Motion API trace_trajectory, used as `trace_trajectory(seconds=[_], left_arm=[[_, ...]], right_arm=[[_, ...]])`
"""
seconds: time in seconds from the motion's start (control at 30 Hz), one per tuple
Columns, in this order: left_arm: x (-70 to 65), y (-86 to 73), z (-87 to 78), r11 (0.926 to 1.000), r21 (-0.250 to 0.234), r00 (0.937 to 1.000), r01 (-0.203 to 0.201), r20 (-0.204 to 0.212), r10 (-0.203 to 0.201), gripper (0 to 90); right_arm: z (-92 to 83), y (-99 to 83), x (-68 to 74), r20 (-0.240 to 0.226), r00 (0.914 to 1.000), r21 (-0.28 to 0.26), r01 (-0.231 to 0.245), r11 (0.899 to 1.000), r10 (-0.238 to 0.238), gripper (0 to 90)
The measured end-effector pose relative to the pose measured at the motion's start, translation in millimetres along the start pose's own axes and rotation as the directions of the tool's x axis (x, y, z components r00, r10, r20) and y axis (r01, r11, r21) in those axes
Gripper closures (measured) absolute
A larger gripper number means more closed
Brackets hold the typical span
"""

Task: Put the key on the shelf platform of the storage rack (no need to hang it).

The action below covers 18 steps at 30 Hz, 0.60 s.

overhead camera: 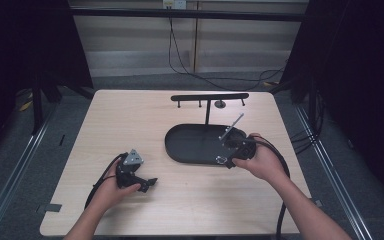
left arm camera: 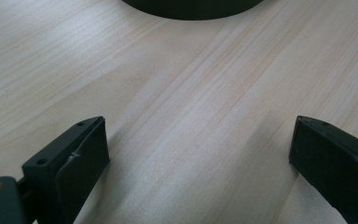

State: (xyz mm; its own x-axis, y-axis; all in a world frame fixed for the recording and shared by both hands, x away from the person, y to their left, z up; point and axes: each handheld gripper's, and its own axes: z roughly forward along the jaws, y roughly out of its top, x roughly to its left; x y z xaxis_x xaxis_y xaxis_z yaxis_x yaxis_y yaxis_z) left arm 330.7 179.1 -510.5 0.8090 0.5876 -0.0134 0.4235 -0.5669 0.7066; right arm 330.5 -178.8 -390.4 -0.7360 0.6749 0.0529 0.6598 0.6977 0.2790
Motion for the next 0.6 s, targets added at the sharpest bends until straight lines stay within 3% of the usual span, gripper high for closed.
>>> trace_trajectory(seconds=[0.6], left_arm=[[0.0,0.0,0.0,1.0000,0.000,1.0000,0.000,0.000,0.000,4.3]], right_arm=[[-6.2,7.9,-6.8,0.022,0.9996,-0.010,-0.015,1.000,0.015,73.3]])
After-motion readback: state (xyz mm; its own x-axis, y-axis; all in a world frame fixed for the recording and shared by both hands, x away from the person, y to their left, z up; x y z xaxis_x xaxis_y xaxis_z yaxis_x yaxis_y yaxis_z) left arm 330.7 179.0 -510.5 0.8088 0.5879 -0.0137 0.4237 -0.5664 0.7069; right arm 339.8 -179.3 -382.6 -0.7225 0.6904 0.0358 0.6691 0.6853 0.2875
